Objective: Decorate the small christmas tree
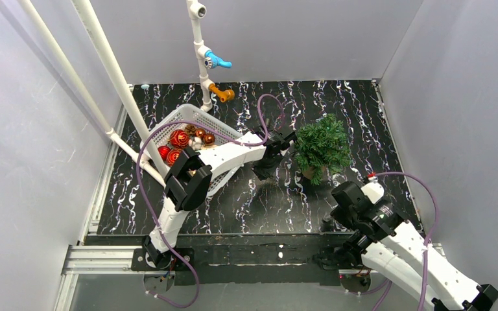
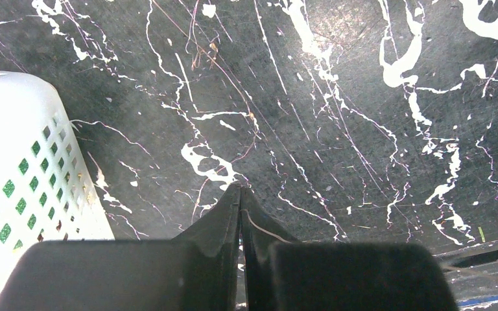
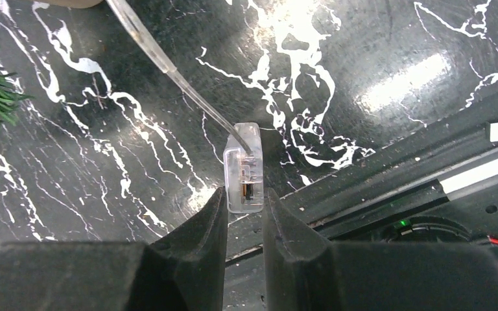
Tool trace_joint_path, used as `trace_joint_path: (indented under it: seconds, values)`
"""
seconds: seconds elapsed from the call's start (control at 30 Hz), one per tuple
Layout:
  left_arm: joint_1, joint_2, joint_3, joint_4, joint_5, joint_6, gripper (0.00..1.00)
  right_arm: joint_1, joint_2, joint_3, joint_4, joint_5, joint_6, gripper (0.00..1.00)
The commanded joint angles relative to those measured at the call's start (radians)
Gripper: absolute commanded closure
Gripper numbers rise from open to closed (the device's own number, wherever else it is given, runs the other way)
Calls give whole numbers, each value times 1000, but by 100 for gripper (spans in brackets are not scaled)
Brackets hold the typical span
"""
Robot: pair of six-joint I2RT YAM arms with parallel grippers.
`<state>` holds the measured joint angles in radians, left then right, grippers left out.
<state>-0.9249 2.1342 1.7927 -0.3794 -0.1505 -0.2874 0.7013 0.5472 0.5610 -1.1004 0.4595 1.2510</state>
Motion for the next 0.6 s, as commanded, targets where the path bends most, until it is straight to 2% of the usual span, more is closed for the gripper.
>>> trace_joint_path:
  seconds: [0.0, 0.2, 0.37, 0.4, 0.43, 0.47, 0.5, 0.57]
  values:
    - [1, -61, -19, -110, -13, 10, 100, -2, 24, 35, -50, 8, 53, 99]
    - [2, -71, -29, -106, -16, 17, 100, -2, 17, 61, -45, -33, 15, 99]
    - [1, -74, -33, -98, -15, 15, 100, -2, -25, 60, -22, 29, -13, 99]
    - [1, -74, -33, -99, -11, 15, 100, -3, -18, 66, -22, 50, -23, 89]
    - [1, -75, -32, -98, -9, 14, 100, -3, -3, 76, -23, 70, -33, 71]
    - [1, -76, -32, -97, -5, 14, 100, -5, 21, 90, -25, 88, -45, 48]
    - [1, -76, -33, -98, -4, 14, 100, -11, 48, 105, -35, 103, -46, 32]
    - [1, -79, -33, -98, -3, 15, 100, -35, 102, 138, -42, 128, -69, 21]
